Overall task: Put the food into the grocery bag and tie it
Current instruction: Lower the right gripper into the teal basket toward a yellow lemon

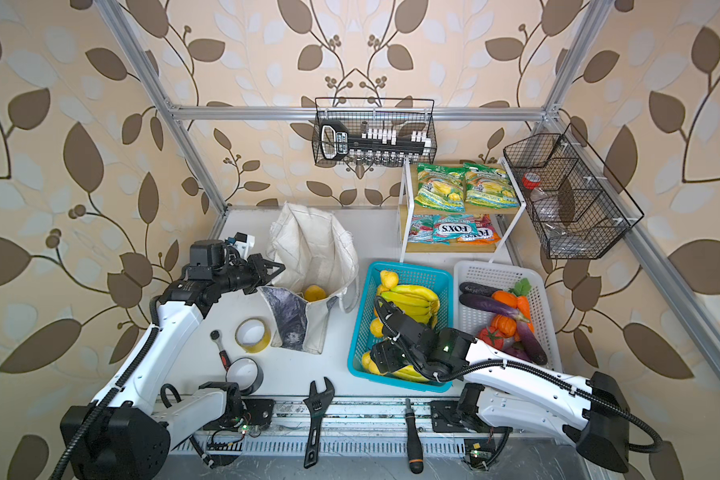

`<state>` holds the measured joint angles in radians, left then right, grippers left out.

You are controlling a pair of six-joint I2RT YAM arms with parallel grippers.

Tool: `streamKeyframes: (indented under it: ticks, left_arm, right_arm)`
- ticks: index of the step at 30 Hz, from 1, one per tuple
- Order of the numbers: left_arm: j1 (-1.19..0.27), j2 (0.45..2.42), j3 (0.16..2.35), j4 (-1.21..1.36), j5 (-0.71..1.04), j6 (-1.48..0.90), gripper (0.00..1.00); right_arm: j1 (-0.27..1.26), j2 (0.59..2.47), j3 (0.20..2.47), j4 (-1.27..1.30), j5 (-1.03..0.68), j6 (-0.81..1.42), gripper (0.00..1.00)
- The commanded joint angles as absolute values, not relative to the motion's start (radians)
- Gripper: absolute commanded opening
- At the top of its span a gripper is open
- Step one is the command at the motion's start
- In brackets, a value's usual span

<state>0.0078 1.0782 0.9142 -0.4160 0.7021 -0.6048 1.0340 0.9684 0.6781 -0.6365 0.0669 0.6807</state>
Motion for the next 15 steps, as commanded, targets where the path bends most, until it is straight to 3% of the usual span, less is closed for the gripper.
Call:
streamKeyframes:
  ticks: [1,15]
  left_arm:
    - [0.009,1.078,0.937,-0.373,0.756,-0.593,0.00]
    - [0.009,1.075,0.923,-0.374,0.749,-0.589,0.00]
  right_arm:
    - [1.049,0.974,0.661,-0.613,0.059,0.749,0.77]
    - [1.075,1.111,0.646,-0.580,0.017,0.775,0.76]
